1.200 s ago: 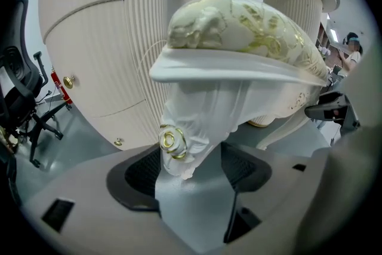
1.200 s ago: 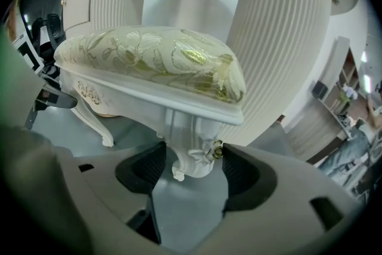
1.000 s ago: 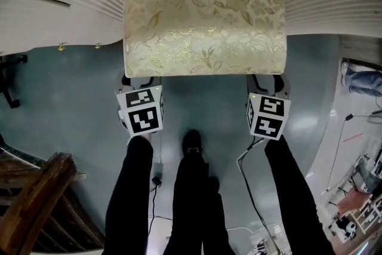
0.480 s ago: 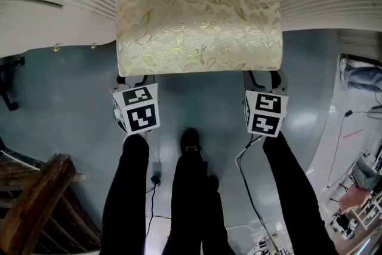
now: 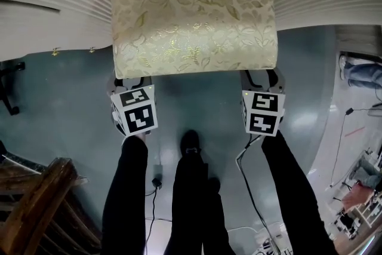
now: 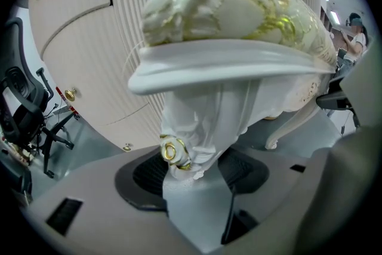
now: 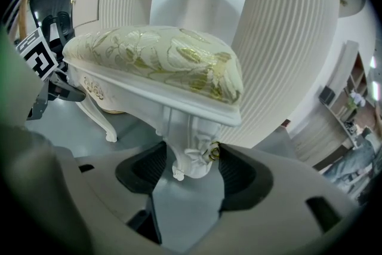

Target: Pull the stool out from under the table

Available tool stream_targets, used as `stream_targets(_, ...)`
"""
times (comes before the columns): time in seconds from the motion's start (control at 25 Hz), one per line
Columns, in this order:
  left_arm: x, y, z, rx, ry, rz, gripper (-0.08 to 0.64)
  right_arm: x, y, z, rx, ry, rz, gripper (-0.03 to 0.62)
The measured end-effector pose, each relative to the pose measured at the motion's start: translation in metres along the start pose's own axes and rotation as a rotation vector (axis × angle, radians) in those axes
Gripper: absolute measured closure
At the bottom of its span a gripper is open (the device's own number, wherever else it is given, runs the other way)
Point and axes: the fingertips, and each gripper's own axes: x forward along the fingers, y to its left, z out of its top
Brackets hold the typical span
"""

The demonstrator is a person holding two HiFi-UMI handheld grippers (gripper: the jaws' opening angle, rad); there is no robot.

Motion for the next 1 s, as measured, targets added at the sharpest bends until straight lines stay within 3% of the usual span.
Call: stream_targets(1.0, -0.0045, 0.0031, -0.0020, -0.001, 0.066, 0.016, 0.279, -0.0053, 0.0042, -0.0033, 0.023, 0.071, 0.026, 0.309)
